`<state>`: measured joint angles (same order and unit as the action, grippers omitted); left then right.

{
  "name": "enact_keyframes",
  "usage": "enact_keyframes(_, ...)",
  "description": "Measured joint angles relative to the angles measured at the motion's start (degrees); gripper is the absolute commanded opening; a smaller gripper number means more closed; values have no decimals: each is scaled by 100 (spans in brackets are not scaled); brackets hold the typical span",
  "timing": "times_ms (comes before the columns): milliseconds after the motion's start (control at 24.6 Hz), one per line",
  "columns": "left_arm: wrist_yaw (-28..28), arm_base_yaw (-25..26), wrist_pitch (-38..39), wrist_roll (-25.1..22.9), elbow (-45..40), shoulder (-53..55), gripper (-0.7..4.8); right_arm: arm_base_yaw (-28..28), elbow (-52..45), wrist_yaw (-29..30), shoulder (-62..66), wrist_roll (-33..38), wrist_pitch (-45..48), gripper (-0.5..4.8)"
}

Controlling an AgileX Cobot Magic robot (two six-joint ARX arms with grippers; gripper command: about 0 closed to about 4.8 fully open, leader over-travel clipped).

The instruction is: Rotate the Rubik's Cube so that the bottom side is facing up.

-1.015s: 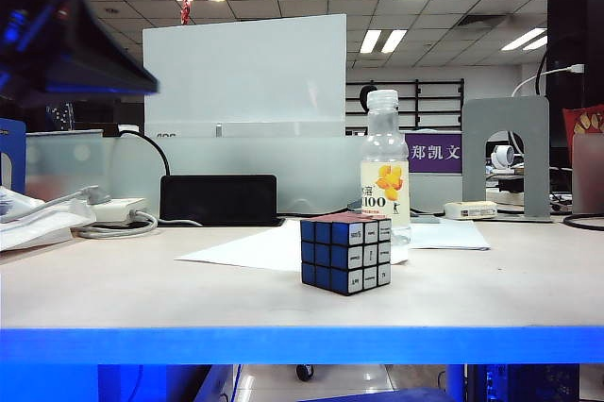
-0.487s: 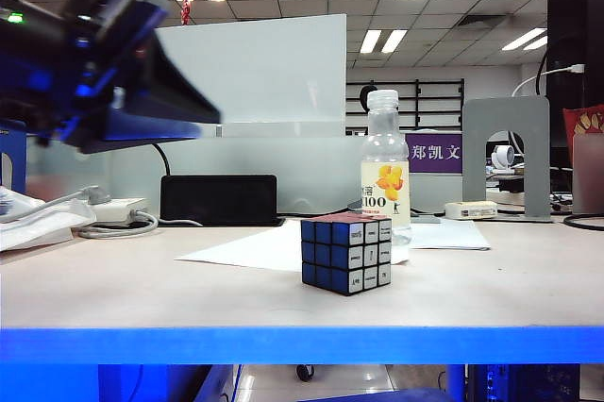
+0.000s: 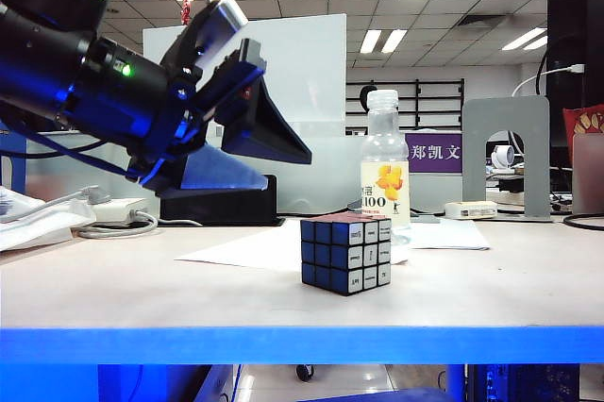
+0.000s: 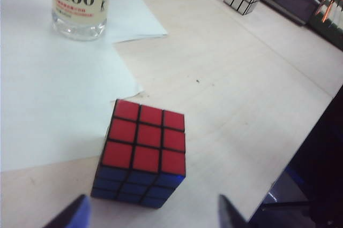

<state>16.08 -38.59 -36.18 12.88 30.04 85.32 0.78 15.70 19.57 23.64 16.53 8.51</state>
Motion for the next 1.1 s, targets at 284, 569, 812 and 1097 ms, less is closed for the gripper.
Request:
enact_keyframes(284,42,0,-2,-4,179,382,366,0,0,103,0,-2,0,-5)
enact_keyframes(569,192,-15,164,-57,599,704,409,0,0,105,0,-2,-2,-5)
enact_keyframes(812,195,-20,479,-203,767,726,479,0,0,105,0,-2,-2,-5)
enact_keyframes(1097,192,-101,822,-560,944,1060,479,0,0,107,0,-2,0,-5)
